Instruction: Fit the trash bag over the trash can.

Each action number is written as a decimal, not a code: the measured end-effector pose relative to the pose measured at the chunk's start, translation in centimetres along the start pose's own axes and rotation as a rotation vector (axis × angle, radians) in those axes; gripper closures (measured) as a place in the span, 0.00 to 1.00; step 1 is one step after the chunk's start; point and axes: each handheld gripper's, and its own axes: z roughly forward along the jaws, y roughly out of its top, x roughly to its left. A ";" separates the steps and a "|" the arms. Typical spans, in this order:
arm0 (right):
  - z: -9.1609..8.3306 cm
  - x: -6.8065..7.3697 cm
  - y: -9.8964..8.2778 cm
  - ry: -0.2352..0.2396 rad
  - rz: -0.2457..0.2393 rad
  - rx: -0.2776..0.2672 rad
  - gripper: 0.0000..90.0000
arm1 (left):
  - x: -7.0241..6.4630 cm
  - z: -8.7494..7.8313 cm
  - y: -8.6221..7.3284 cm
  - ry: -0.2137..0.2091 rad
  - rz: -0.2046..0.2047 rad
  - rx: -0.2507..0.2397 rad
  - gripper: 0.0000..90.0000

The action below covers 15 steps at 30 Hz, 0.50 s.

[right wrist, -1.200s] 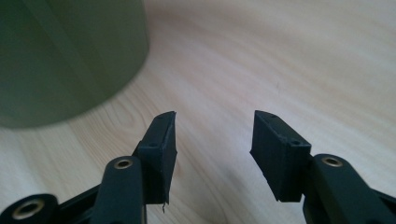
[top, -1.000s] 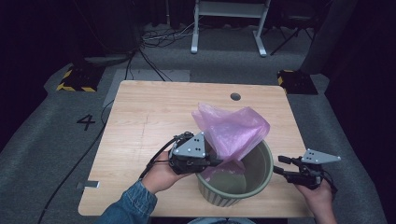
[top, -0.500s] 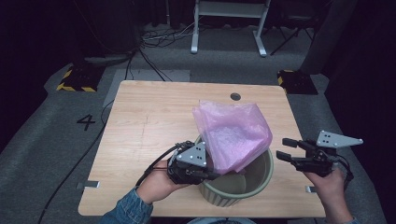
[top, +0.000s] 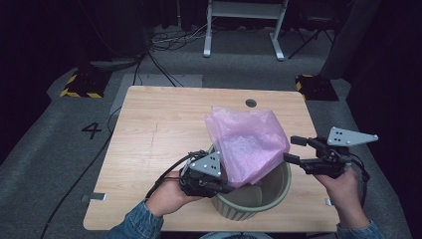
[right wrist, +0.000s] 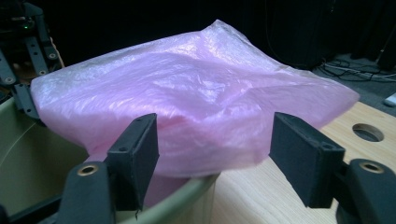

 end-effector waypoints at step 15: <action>0.9 2.0 1.4 0.027 -0.093 0.092 1.00 | 0.2 -1.4 0.2 -0.015 -0.012 -0.059 0.56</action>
